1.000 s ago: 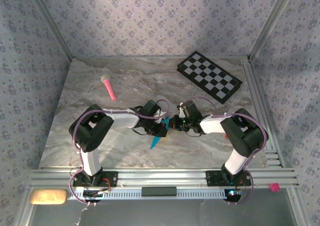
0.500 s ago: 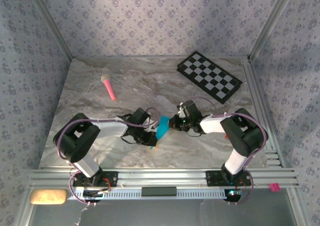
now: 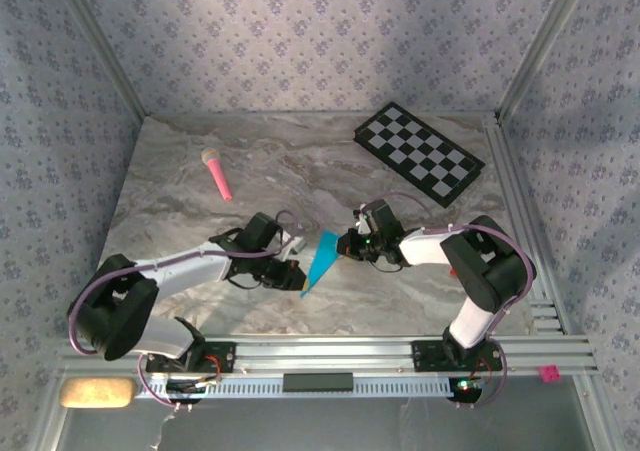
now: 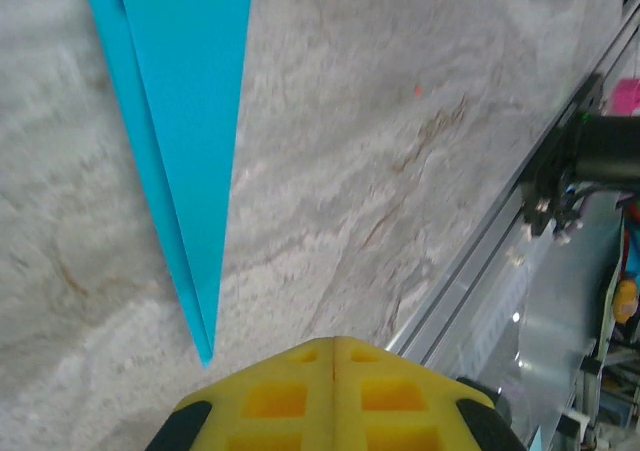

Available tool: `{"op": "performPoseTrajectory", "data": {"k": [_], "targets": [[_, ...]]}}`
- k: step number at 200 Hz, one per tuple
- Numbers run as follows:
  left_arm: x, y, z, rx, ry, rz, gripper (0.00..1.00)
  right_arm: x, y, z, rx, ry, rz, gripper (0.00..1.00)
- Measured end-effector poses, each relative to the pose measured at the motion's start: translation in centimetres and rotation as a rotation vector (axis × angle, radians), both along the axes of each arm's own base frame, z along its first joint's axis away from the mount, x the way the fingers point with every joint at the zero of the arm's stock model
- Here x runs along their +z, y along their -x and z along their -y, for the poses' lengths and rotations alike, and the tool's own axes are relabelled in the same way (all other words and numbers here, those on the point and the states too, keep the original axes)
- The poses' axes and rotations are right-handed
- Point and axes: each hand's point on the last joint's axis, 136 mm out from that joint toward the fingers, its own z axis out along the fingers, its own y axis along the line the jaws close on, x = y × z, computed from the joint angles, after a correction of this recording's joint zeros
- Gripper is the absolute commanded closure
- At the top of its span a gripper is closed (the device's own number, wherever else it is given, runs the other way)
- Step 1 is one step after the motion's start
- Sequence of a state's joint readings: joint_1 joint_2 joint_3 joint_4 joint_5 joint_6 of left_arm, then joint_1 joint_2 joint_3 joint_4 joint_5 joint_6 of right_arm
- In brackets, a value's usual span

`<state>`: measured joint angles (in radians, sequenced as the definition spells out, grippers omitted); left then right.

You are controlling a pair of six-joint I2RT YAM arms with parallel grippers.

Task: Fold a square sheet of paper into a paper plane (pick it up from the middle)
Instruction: Fold the wing for the fifth time at the center of the table.

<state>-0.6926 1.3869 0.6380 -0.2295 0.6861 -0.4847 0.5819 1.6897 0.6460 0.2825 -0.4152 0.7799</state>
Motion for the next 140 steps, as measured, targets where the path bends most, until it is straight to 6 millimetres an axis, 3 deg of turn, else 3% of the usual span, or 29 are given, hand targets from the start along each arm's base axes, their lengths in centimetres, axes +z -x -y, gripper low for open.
{"op": "performPoseTrajectory", "data": {"k": [45,98,140], "targets": [[0.6,-4.2,2.7,0.015,0.033,0.033,0.98,0.0,-0.1,0.0,-0.003,0.006,0.002,0.94],[-2.3,-6.4,4.0,0.028,-0.019,0.017,0.99,0.0,-0.2,0.0,-0.004,0.009,0.005,0.93],[-5.2,-6.6,3.2,0.036,-0.102,0.002,1.0,0.1,-0.2,0.0,-0.001,0.01,0.008,0.92]]}}
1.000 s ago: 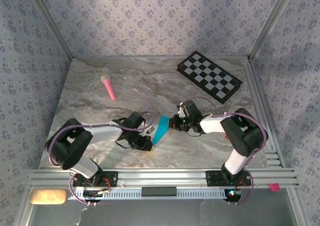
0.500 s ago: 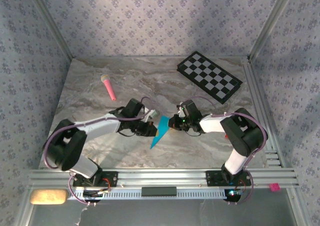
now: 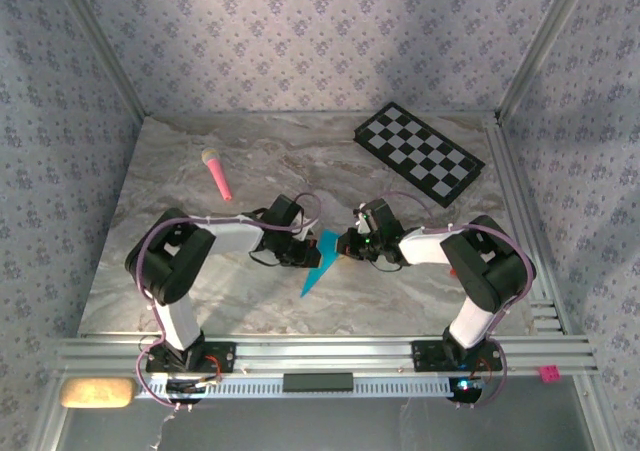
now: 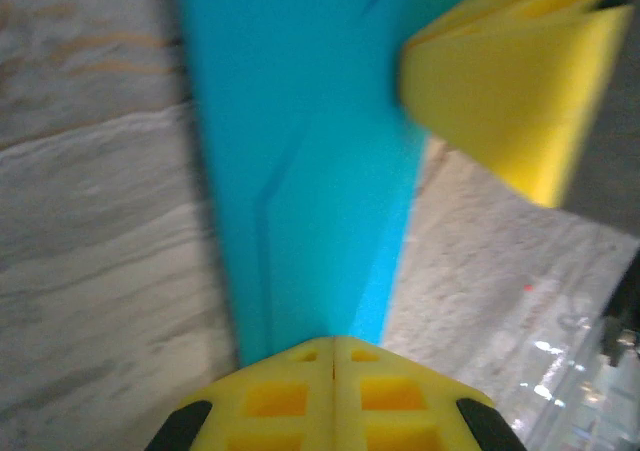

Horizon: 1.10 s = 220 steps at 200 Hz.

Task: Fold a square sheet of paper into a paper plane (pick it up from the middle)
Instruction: Fold the wing for the fifth time at the center of the table.

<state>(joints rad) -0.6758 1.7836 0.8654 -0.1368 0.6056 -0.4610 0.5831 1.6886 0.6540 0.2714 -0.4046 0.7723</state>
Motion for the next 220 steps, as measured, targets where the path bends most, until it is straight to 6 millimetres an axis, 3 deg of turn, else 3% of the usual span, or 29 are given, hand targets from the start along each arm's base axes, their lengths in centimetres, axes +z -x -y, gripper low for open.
{"op": "performPoseTrajectory", "data": {"k": [51,85,118,135,171,220], "targets": [[-0.2,0.1,-0.1,-0.005,0.013,0.025,1.0,1.3,0.3,-0.2,0.019,0.003,0.033,0.91],[-0.2,0.0,0.0,-0.005,0.022,0.033,1.0,2.6,1.1,-2.6,0.086,-0.02,0.063,0.91],[-0.2,0.1,-0.1,-0.002,0.023,0.032,1.0,1.2,2.1,-3.8,0.121,-0.01,0.038,0.92],[-0.2,0.1,-0.1,0.001,0.027,0.034,1.0,0.0,1.9,-2.9,0.088,0.002,0.018,0.92],[-0.3,0.2,-0.1,0.001,0.036,0.038,1.0,0.1,1.2,-2.1,0.06,-0.049,0.004,0.91],[-0.3,0.2,0.0,0.0,0.047,0.046,1.0,0.1,-1.9,1.2,-0.052,-0.052,0.006,0.91]]}}
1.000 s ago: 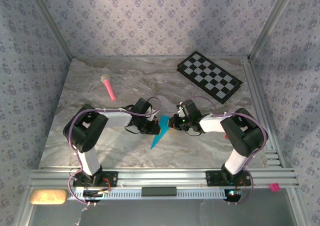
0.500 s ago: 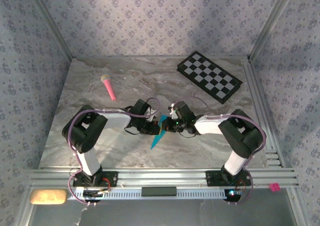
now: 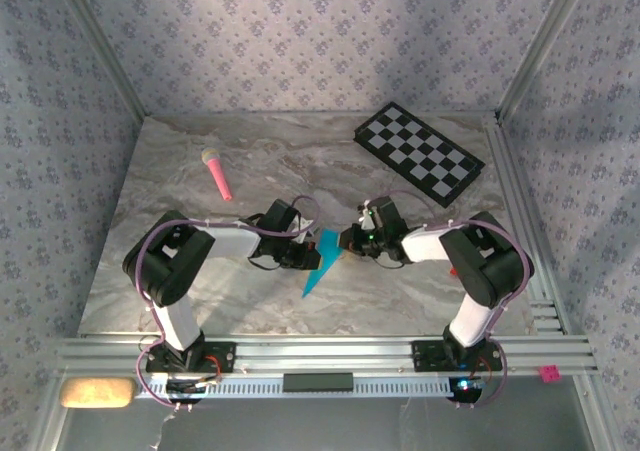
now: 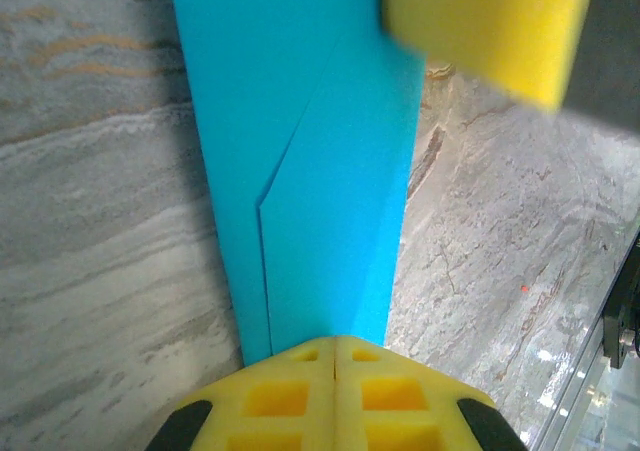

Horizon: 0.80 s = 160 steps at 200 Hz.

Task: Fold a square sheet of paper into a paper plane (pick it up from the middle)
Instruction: Fold the wing for the fifth time at the center of the table.

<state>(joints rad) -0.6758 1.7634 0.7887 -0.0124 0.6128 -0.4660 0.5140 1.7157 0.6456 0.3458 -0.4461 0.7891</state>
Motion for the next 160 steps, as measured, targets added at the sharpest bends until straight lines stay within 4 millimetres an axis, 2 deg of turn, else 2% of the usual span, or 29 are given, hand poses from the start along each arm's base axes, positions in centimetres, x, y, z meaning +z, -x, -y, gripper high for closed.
{"op": "performPoseTrajectory", "data": {"k": [32,65,91,102,117,131,145,160], "targets": [[0.0,0.0,0.0,0.004,0.004,0.002,1.0,0.0,-2.2,2.8,-0.095,-0.002,-0.006,0.91],[0.0,0.0,0.0,0.02,0.01,-0.005,1.0,0.2,-2.8,3.8,-0.134,0.006,-0.006,0.89],[0.2,-0.2,0.2,0.071,0.027,-0.031,1.0,1.8,-2.2,3.9,-0.132,0.045,0.023,0.87],[0.3,-0.3,0.3,0.1,0.035,-0.046,0.93,2.9,-1.7,3.6,-0.117,0.055,0.048,0.86],[0.5,-0.3,0.5,0.141,0.035,-0.063,0.93,4.3,-1.2,3.1,-0.103,0.061,0.084,0.84],[0.7,-0.3,0.6,0.169,0.019,-0.063,0.87,5.3,-0.6,2.9,-0.098,0.061,0.108,0.82],[1.5,-0.2,0.5,0.184,0.002,-0.04,0.84,5.4,0.2,3.0,-0.099,0.065,0.114,0.8],[3.5,-0.7,0.4,0.198,0.003,0.01,0.8,4.7,1.4,3.3,-0.098,0.084,0.098,0.79]]}}
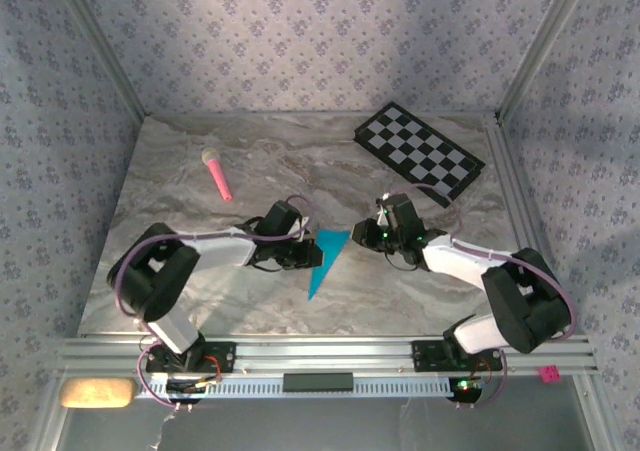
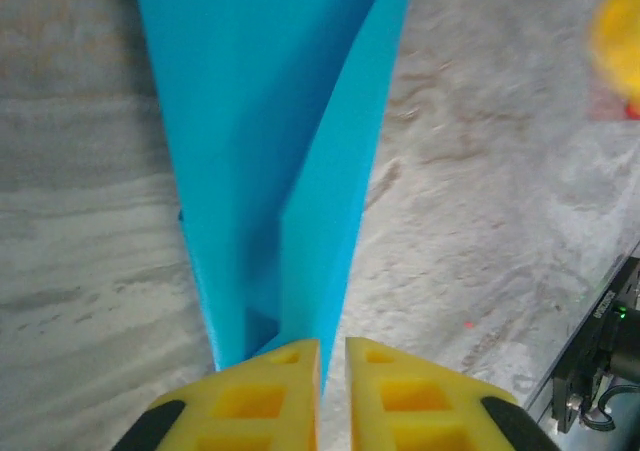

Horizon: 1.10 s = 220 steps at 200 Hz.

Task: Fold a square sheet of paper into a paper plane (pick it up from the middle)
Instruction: Fold the wing for the fifth time at the center of the table, then move a paper plane to the center of the table.

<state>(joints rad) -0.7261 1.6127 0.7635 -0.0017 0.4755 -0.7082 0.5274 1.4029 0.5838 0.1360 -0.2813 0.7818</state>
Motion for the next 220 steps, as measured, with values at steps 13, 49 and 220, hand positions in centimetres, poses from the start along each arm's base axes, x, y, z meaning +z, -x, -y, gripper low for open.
{"op": "performPoseTrajectory", "data": {"k": [13,49,220], "targets": [[1.8,-0.7,-0.2,0.009,0.002,0.048,0.8,-0.8,1.0,-0.1,0.007,0.015,-0.027,0.79],[1.9,-2.0,-2.3,0.028,-0.037,0.048,0.81,-1.4,2.6,-1.2,0.051,0.033,-0.051,0.78],[-2.5,1.3,-2.1,-0.103,-0.048,-0.17,0.78,-4.2,3.2,-4.0,0.113,0.069,-0.123,0.77]]}}
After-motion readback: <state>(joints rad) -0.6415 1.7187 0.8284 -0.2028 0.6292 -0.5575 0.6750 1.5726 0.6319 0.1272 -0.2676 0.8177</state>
